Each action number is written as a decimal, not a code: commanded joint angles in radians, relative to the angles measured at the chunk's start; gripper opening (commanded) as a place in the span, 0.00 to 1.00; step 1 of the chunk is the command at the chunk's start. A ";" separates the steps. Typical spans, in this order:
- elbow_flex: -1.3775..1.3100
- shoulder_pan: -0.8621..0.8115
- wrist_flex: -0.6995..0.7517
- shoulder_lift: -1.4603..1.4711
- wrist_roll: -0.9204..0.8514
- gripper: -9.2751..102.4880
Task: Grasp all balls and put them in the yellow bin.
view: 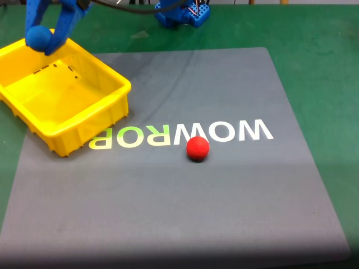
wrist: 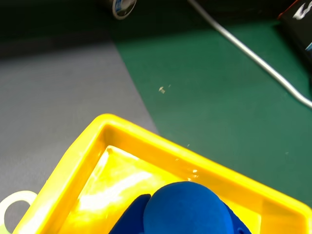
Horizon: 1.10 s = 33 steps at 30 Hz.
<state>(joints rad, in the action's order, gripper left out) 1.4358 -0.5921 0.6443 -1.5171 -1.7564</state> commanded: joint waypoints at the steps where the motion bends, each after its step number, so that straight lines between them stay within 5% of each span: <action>1: -0.003 -0.011 0.000 -0.037 -0.009 0.22; 6: 0.009 -0.012 0.002 -0.048 -0.005 0.38; 33: 0.067 0.141 0.038 -0.186 0.035 0.39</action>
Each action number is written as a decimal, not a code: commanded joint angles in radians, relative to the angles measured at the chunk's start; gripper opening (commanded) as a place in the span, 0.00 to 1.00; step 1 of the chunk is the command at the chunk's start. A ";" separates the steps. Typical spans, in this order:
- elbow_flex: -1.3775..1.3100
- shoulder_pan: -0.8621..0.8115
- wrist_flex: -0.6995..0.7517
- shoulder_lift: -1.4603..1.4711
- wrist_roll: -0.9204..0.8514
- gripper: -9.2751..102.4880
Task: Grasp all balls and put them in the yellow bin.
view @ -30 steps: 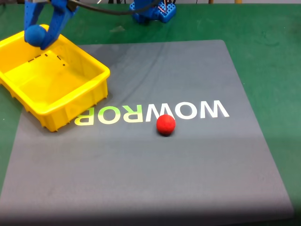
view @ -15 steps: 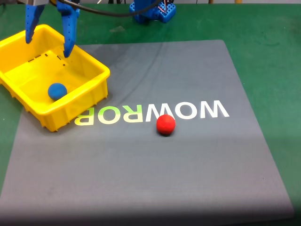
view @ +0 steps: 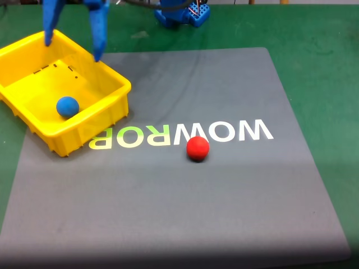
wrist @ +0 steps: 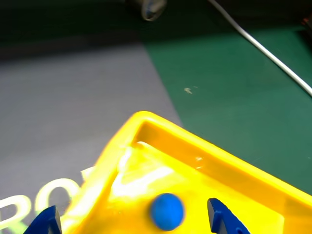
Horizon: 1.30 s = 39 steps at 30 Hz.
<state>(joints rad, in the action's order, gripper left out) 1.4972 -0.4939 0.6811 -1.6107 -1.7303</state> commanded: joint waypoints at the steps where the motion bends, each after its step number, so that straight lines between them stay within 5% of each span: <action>1: 0.023 0.063 0.002 -0.112 0.014 0.39; 18: 0.098 0.382 0.026 -0.011 0.048 0.39; 39: -0.291 0.436 -0.011 0.502 0.071 0.39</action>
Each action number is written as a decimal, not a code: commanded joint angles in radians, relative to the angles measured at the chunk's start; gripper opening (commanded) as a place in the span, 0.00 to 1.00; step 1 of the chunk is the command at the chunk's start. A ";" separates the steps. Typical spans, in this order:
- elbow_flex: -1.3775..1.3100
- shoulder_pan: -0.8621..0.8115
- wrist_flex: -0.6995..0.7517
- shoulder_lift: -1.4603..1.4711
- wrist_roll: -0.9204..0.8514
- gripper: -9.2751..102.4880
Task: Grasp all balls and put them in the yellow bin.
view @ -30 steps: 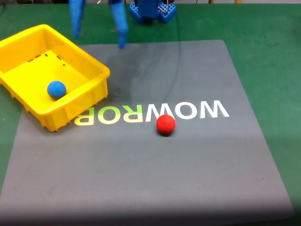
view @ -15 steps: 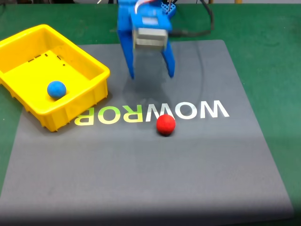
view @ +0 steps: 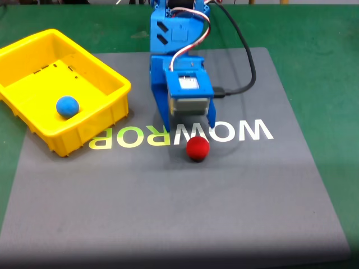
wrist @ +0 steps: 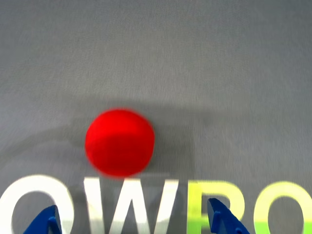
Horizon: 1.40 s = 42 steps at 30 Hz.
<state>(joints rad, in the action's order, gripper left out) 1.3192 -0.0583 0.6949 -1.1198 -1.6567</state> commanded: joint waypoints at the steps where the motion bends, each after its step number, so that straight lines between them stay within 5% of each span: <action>1: -0.130 0.000 -0.025 0.029 -0.005 0.39; 35: -0.301 0.025 -0.095 0.281 0.000 0.37; 42: -0.302 0.028 -0.074 0.278 0.000 0.16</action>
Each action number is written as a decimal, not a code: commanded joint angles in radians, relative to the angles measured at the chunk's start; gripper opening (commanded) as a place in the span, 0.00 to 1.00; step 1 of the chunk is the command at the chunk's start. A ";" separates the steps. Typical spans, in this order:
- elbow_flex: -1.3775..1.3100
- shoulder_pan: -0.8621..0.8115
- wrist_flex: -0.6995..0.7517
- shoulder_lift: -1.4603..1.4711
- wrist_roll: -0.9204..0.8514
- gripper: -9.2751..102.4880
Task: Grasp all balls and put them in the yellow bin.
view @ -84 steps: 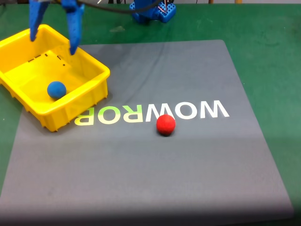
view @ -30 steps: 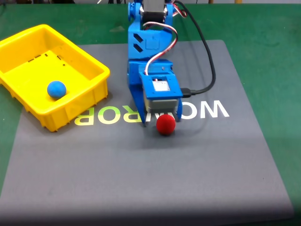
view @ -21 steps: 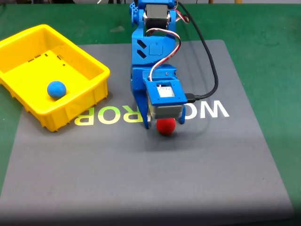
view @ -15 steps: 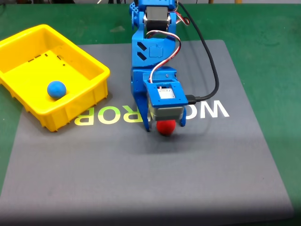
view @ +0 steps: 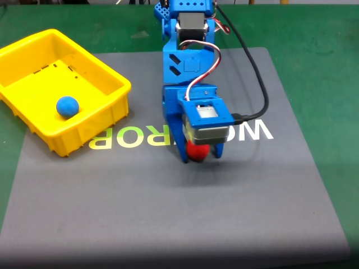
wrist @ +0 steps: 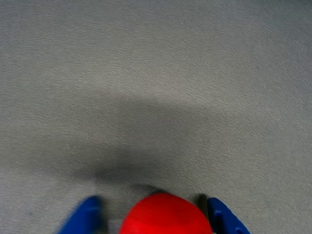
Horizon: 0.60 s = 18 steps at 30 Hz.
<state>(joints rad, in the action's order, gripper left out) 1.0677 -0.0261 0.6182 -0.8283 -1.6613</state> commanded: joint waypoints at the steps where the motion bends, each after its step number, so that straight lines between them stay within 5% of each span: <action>1: -0.051 -0.005 0.006 -0.015 0.005 0.13; 18: -0.058 -0.003 -0.009 -0.156 0.014 0.08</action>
<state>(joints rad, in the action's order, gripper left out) 1.0661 -0.0276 0.6274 -0.8560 -1.6613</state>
